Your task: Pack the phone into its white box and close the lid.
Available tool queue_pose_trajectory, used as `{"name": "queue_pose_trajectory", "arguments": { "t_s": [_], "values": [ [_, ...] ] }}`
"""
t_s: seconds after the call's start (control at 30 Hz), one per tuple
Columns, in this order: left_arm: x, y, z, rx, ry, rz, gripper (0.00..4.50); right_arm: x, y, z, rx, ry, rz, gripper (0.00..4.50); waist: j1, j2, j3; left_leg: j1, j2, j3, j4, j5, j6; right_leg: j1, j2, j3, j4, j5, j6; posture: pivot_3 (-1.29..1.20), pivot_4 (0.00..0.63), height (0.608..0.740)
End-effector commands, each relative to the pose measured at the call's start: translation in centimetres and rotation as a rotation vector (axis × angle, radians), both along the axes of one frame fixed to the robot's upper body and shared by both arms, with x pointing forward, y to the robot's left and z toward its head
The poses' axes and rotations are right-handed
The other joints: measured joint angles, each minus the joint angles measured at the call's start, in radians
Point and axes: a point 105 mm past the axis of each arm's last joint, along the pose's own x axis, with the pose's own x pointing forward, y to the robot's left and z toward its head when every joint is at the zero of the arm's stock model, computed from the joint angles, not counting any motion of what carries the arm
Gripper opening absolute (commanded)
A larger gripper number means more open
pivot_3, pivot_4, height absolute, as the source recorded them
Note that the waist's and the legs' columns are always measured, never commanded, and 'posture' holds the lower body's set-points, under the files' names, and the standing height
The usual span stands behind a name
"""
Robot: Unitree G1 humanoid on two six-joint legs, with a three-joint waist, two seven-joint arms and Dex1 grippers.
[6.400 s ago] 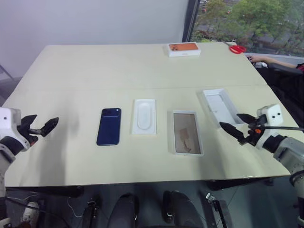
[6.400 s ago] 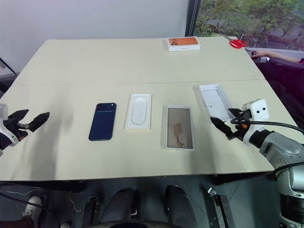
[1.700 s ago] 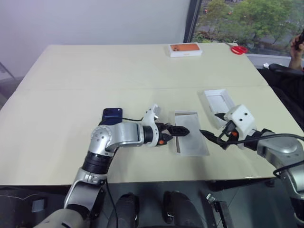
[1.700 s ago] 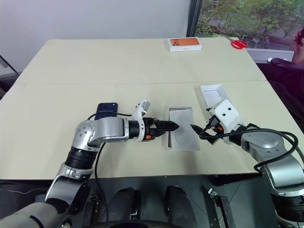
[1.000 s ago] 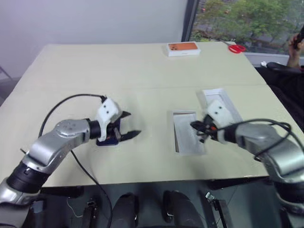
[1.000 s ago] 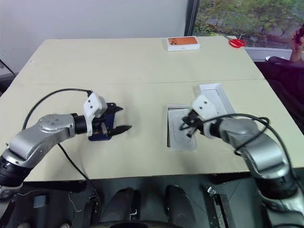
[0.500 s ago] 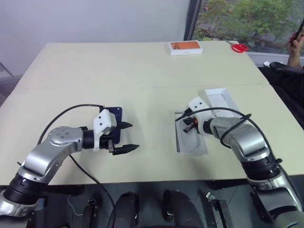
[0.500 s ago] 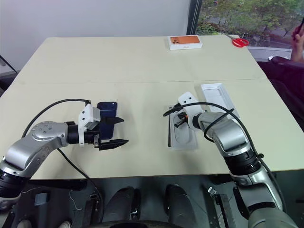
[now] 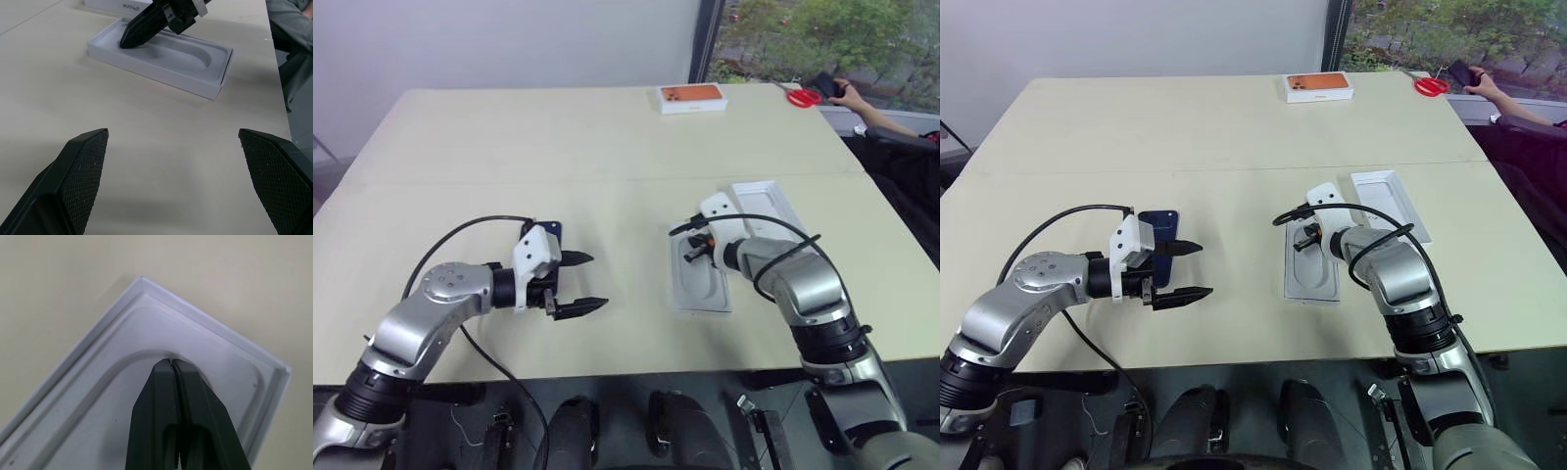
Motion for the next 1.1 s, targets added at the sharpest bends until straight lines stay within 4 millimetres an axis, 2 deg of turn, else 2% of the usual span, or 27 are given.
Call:
{"name": "queue_pose_trajectory", "arguments": {
  "t_s": [0.03,0.17,0.4,0.57,0.77,0.83,0.93,1.1],
  "values": [
    [0.4,0.9,1.3,0.001,-0.064,0.039,4.50,-1.6,-0.5,2.4,-0.017,-0.065,0.086,0.06,0.003,0.000,0.000,0.000,0.000,0.000,0.000,0.000,0.000,0.000,0.000,0.000,0.000,0.000,0.000,0.00,0.150,0.740],
    [1.0,1.9,1.5,0.007,-0.070,0.080,4.50,-3.9,-0.9,3.0,-0.051,-0.053,0.188,0.06,0.001,0.000,0.000,0.000,0.000,0.000,0.000,0.000,0.000,0.000,0.000,0.000,0.000,0.000,0.000,0.00,0.150,0.740],
    [1.4,2.0,1.3,0.017,-0.079,0.087,4.50,-7.8,-1.2,0.4,-0.161,0.065,0.324,0.06,0.000,0.000,0.000,0.001,0.001,0.000,0.000,0.000,0.000,0.000,0.001,0.000,0.000,0.000,0.000,0.00,0.150,0.740],
    [1.4,1.9,1.3,0.013,-0.080,0.081,4.50,-8.5,-1.9,-1.0,-0.202,0.116,0.319,0.06,0.002,0.000,0.000,0.002,0.001,0.000,0.000,0.000,0.000,0.001,0.001,0.000,0.000,0.000,0.000,0.00,0.150,0.740],
    [1.3,1.9,1.3,0.015,-0.080,0.083,4.50,-8.4,-1.7,-1.0,-0.194,0.105,0.326,0.06,0.003,0.000,0.000,0.002,0.001,0.000,0.000,0.000,0.000,0.002,0.001,0.000,0.000,0.000,0.000,0.00,0.150,0.740],
    [1.5,2.4,1.3,0.016,-0.078,0.105,4.50,-7.7,-1.5,-0.1,-0.180,0.053,0.316,0.06,0.003,0.000,0.000,0.002,0.001,0.000,0.000,0.000,0.000,0.002,0.001,0.000,0.000,0.000,0.000,0.00,0.150,0.740],
    [2.1,3.7,2.1,-0.015,-0.071,0.184,4.50,-6.8,-0.7,2.6,-0.134,-0.075,0.339,0.06,-0.001,-0.001,0.000,0.002,0.001,0.000,0.000,0.000,0.000,0.001,0.001,0.000,0.000,0.000,0.000,0.00,0.150,0.740],
    [3.8,7.4,3.9,-0.120,-0.001,0.406,4.50,-6.1,1.7,6.0,-0.058,-0.240,0.408,0.06,-0.004,-0.001,0.000,0.003,0.002,0.000,0.000,0.000,0.000,0.001,0.002,0.000,0.000,0.000,0.000,0.00,0.150,0.740]
  ]
}}
